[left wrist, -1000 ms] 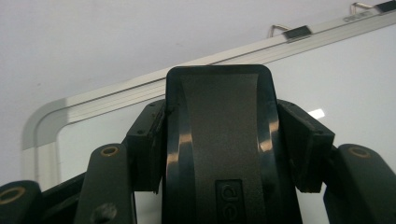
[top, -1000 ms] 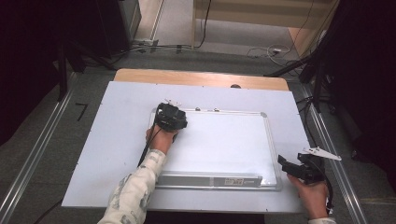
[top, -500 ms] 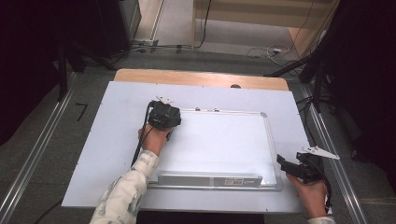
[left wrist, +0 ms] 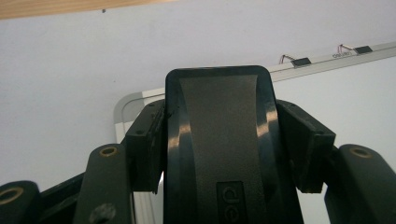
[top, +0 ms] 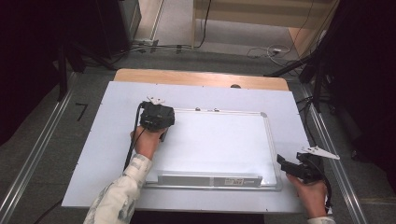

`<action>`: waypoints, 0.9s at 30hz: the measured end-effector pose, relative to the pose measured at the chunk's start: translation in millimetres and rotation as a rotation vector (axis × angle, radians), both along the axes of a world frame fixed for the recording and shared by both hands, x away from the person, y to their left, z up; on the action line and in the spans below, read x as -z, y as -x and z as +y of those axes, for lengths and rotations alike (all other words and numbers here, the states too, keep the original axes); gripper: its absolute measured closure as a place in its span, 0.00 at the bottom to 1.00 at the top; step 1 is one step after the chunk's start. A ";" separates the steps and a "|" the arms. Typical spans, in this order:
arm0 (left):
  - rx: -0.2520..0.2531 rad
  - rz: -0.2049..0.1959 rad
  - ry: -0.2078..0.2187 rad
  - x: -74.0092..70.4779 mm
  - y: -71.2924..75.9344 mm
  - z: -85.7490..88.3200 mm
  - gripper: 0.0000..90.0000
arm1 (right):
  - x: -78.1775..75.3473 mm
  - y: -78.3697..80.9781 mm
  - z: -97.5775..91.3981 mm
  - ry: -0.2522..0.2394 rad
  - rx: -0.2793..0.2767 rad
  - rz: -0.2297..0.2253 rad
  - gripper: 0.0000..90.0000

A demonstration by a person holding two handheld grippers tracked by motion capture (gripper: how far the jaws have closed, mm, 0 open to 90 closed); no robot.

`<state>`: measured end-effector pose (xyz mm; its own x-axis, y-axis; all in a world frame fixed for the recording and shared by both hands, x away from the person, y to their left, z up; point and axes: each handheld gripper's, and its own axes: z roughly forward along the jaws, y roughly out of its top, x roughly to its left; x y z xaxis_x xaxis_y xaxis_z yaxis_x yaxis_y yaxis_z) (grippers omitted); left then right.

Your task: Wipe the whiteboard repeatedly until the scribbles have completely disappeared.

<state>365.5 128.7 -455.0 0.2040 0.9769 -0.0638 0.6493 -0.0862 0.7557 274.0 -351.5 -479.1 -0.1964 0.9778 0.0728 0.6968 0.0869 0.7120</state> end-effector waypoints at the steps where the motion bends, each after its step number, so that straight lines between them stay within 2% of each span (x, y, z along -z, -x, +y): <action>1: -0.001 0.000 0.005 0.3 1.3 1.1 0.44 | 0.0 0.0 0.0 0.000 0.000 0.000 0.19; 13: 0.000 -0.006 0.000 2.9 15.1 7.5 0.44 | 0.1 0.1 0.6 0.002 -0.001 0.000 0.19; 27: -0.012 0.003 0.007 8.0 21.1 15.0 0.44 | 0.4 -0.2 1.3 0.002 -0.001 0.003 0.19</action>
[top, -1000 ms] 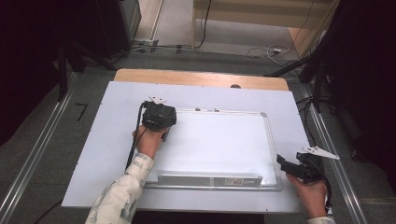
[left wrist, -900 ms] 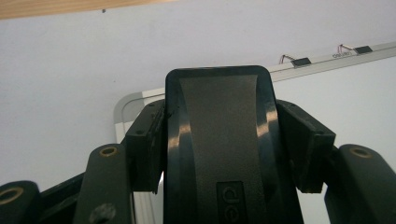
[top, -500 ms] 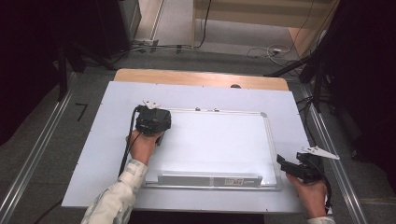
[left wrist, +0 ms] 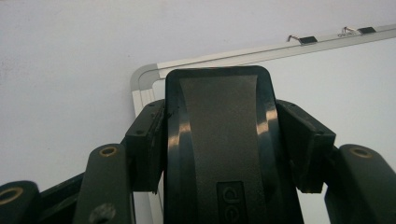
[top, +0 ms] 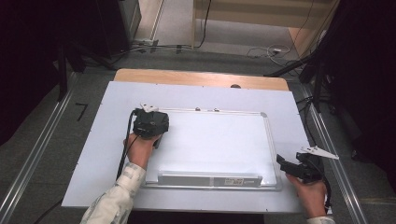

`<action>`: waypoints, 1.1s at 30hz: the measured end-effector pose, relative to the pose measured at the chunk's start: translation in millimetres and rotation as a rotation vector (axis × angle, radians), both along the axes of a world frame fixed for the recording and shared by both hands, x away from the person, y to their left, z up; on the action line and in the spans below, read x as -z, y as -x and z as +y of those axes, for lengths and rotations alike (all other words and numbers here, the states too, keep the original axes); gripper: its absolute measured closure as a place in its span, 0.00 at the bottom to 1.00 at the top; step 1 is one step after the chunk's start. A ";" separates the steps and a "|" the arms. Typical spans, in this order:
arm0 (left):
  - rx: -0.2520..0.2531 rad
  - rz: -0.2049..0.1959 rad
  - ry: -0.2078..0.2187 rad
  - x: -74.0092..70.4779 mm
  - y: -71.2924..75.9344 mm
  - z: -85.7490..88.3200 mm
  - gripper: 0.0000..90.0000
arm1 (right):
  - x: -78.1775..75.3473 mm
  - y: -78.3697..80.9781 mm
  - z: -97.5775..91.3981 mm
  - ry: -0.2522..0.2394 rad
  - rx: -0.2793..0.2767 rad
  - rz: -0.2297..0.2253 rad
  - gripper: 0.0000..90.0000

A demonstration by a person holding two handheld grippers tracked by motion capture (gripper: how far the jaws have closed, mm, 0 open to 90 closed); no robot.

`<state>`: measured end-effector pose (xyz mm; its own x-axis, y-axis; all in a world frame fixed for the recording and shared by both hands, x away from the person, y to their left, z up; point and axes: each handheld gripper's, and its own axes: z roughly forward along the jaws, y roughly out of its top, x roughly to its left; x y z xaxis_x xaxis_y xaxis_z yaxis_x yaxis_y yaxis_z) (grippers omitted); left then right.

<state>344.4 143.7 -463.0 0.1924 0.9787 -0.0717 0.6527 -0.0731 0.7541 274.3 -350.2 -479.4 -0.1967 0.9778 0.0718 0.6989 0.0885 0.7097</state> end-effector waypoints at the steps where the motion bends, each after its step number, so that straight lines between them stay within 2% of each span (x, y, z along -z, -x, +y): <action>1: -0.006 -0.002 -0.003 0.3 0.1 1.0 0.44 | 0.1 0.0 -0.1 -0.001 0.000 -0.001 0.19; 8: -0.047 -0.002 0.010 1.5 -4.0 9.2 0.44 | 0.0 -0.2 0.4 0.002 0.002 0.000 0.19; 13: -0.071 0.013 0.015 3.7 -11.9 10.7 0.44 | 0.2 -1.1 0.9 0.001 0.003 0.001 0.19; 20: -0.091 0.029 0.018 8.1 -28.1 3.1 0.44 | 0.4 -1.9 0.7 0.003 0.001 0.000 0.19; 33: -0.127 0.072 -0.005 19.9 -54.0 -16.9 0.44 | 0.7 -2.1 -0.1 0.001 0.003 0.000 0.19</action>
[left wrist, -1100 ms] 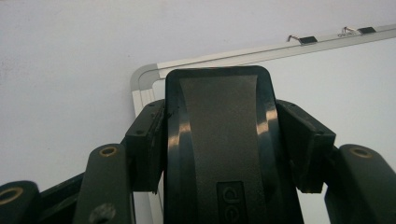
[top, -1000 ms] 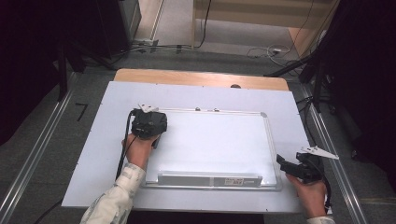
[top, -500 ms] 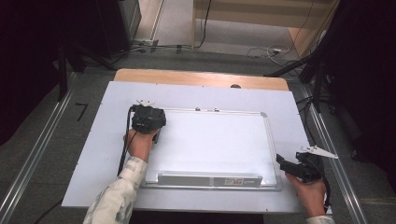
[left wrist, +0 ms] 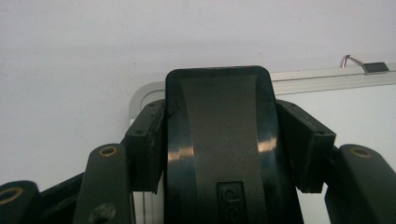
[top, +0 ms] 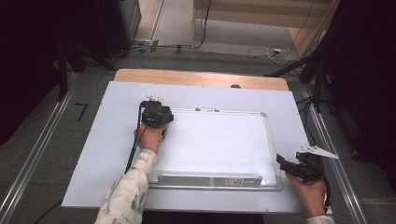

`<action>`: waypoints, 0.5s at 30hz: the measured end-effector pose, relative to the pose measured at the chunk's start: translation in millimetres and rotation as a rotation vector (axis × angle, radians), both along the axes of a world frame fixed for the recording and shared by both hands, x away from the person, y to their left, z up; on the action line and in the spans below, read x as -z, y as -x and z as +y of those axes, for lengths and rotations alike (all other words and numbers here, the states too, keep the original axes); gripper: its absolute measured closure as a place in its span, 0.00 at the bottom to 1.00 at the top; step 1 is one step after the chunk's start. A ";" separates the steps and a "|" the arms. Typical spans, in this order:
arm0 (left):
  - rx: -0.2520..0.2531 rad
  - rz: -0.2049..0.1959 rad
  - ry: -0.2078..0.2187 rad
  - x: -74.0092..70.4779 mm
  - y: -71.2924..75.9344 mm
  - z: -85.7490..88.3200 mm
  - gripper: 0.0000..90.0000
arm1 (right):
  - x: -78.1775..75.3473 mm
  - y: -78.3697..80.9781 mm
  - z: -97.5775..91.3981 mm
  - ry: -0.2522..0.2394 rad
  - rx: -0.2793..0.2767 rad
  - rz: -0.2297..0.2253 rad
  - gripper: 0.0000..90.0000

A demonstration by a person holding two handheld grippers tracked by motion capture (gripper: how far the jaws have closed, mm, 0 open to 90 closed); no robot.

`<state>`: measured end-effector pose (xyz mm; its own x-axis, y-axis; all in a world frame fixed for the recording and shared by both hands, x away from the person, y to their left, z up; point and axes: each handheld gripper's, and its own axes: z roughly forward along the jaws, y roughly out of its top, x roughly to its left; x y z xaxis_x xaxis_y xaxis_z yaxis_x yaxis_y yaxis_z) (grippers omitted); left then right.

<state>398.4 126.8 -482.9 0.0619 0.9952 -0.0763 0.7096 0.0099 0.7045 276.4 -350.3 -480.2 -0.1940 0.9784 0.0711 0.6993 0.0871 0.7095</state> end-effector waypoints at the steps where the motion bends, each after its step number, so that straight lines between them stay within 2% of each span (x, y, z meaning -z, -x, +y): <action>1: -0.003 0.001 -0.004 1.3 -0.9 -1.4 0.44 | 0.0 0.0 -0.2 0.000 -0.001 0.000 0.19; 3: -0.001 0.015 -0.015 4.8 -2.6 -3.3 0.44 | 0.1 -0.1 -0.4 -0.001 0.000 -0.001 0.19; 7: -0.004 0.004 -0.046 6.3 -2.8 -6.5 0.44 | 0.0 0.0 -0.2 -0.001 0.000 -0.002 0.19; 11: -0.008 -0.001 -0.038 5.4 -1.6 -6.7 0.43 | 0.0 0.0 -0.1 0.000 -0.002 -0.001 0.19; 15: 0.001 -0.028 -0.025 -0.7 2.1 -6.4 0.37 | -0.1 0.1 -0.2 0.000 0.000 -0.003 0.19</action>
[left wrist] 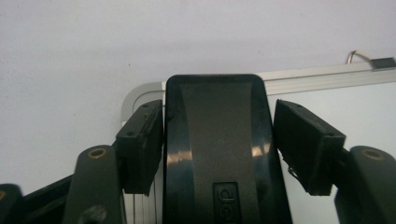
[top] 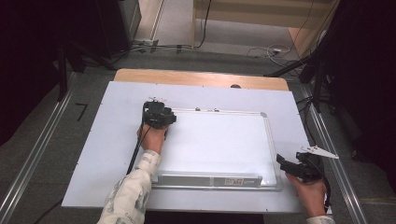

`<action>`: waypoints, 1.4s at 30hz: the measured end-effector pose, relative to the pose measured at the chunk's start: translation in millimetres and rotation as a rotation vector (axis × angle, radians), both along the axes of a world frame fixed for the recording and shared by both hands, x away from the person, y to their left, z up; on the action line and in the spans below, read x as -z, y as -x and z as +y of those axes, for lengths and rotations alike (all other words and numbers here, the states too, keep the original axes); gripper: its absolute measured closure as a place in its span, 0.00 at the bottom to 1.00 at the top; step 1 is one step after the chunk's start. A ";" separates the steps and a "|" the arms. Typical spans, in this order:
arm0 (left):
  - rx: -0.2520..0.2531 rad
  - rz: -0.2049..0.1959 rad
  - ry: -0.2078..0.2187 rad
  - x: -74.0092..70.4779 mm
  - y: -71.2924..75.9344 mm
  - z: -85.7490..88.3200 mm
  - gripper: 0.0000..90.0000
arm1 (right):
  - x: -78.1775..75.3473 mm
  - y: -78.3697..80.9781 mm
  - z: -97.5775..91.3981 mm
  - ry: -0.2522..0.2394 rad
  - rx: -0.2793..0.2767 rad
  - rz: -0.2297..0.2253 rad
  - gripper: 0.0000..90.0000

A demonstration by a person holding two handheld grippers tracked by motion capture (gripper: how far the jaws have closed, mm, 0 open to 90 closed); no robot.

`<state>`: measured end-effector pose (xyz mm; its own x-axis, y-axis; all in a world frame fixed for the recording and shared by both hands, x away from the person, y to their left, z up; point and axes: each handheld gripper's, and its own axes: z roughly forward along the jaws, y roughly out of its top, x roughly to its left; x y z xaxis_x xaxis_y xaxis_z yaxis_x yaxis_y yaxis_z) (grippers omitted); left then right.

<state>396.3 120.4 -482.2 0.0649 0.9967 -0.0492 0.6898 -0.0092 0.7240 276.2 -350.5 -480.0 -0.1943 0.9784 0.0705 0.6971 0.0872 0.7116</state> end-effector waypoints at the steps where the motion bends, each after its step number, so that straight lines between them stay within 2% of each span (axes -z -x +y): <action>1: 0.005 -0.001 -0.003 -2.1 1.6 0.2 0.36 | 0.0 0.0 0.0 0.000 0.000 0.000 0.19; 7: 0.024 -0.047 0.045 -11.9 16.4 6.4 0.31 | -0.3 0.5 0.6 -0.001 -0.001 0.000 0.19; 15: 0.086 -0.097 0.112 -23.7 43.8 20.8 0.29 | -0.6 1.0 0.7 0.004 0.001 -0.003 0.19; 21: 0.104 -0.117 0.130 -24.6 60.1 33.5 0.29 | -1.3 1.8 0.1 0.003 0.002 -0.008 0.19; 30: 0.102 -0.134 0.149 -23.0 81.6 54.0 0.27 | -2.5 3.4 -1.2 -0.001 0.008 -0.015 0.19; 35: 0.103 -0.150 0.132 -25.9 94.9 64.1 0.27 | -2.5 3.5 -1.6 -0.003 0.008 -0.015 0.19; 42: 0.091 -0.136 0.128 -20.0 112.4 79.3 0.26 | -3.6 4.5 -2.3 -0.004 0.007 -0.021 0.19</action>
